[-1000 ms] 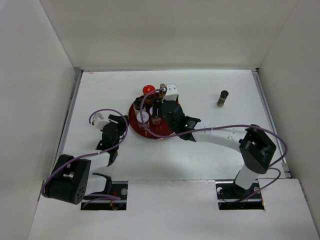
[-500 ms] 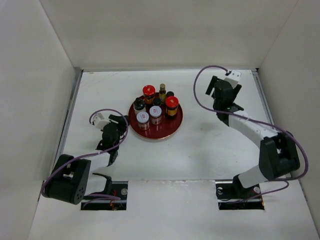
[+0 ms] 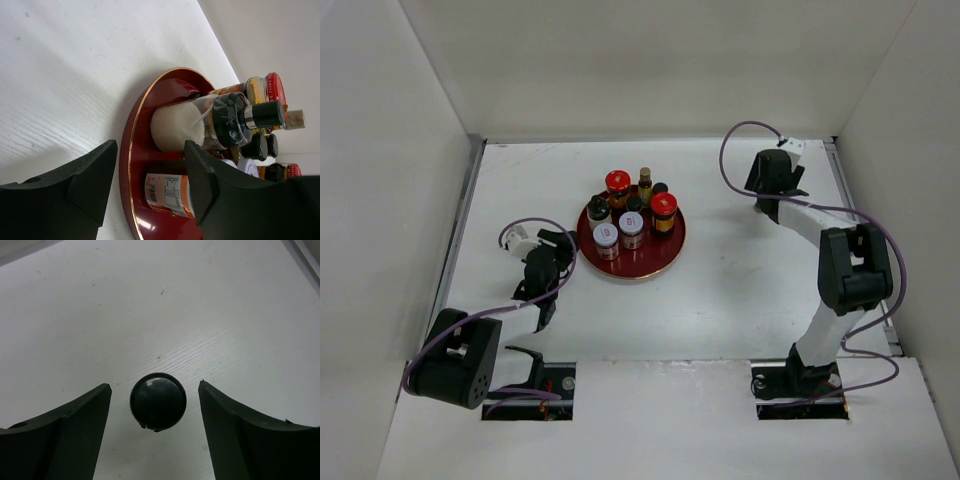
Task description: Organize the condiment bottles
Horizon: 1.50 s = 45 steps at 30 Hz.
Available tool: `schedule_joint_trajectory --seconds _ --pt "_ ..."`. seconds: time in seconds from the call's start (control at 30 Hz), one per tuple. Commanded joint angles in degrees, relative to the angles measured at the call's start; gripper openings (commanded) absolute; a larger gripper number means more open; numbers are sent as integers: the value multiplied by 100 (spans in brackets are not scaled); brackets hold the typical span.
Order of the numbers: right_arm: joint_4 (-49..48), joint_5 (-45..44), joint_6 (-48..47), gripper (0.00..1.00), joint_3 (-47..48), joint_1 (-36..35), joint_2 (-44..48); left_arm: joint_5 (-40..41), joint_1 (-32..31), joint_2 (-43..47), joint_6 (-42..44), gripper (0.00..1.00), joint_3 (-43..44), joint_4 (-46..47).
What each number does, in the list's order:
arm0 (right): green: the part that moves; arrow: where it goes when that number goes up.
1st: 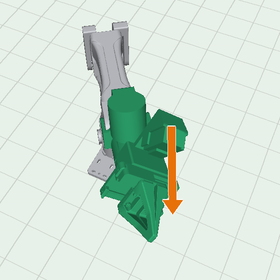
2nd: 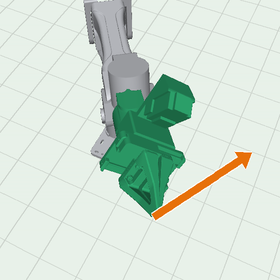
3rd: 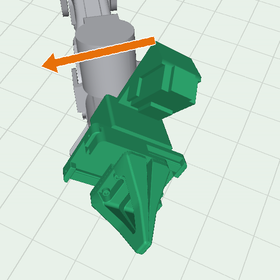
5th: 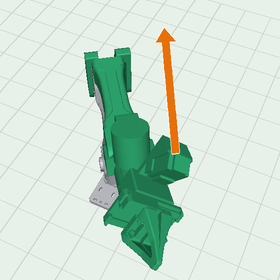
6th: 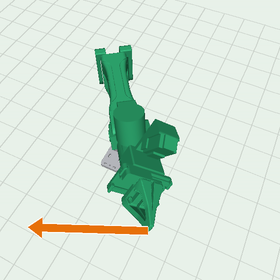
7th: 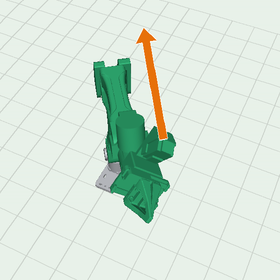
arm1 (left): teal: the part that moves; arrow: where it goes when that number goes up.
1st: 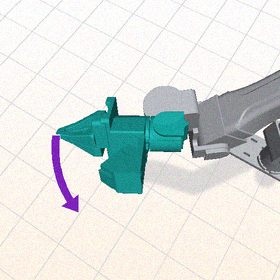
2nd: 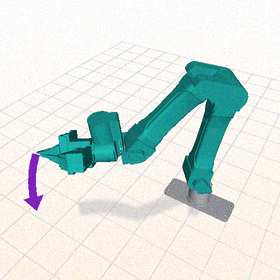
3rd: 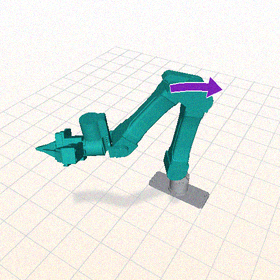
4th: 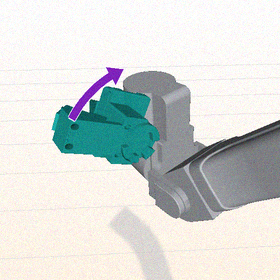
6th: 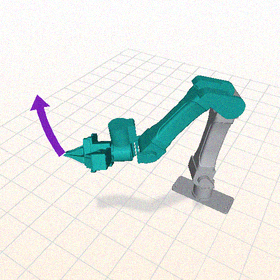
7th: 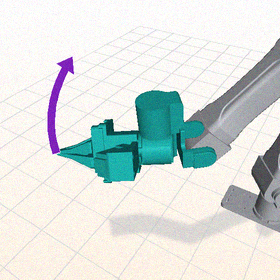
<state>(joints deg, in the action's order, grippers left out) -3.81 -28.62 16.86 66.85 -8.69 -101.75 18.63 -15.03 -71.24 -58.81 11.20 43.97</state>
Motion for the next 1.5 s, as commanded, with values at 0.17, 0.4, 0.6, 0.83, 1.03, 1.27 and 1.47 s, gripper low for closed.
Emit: schedule_joint_trajectory --seconds 0.17,0.4,0.6,0.83,1.03,1.27,1.47 --pt "74 305 177 54 425 74 -327 -62 75 23 -34 54 40 358" --pt "-93 -187 309 38 -171 -470 708 -70 57 14 -34 54 49 358" --pt "-111 -354 370 38 -1366 -1752 2035 -62 83 110 -26 54 14 350" --pt "-181 -197 537 39 -2010 -3379 2942 -35 -66 -21 27 57 101 358" --pt "-1014 163 362 39 -1483 -4180 2101 53 74 321 115 61 -4 297" --pt "-1376 199 90 40 -867 -4259 878 -26 189 216 159 73 31 279" --pt "-1333 -64 -86 45 -761 -4409 385 -26 224 -3 194 96 102 279"
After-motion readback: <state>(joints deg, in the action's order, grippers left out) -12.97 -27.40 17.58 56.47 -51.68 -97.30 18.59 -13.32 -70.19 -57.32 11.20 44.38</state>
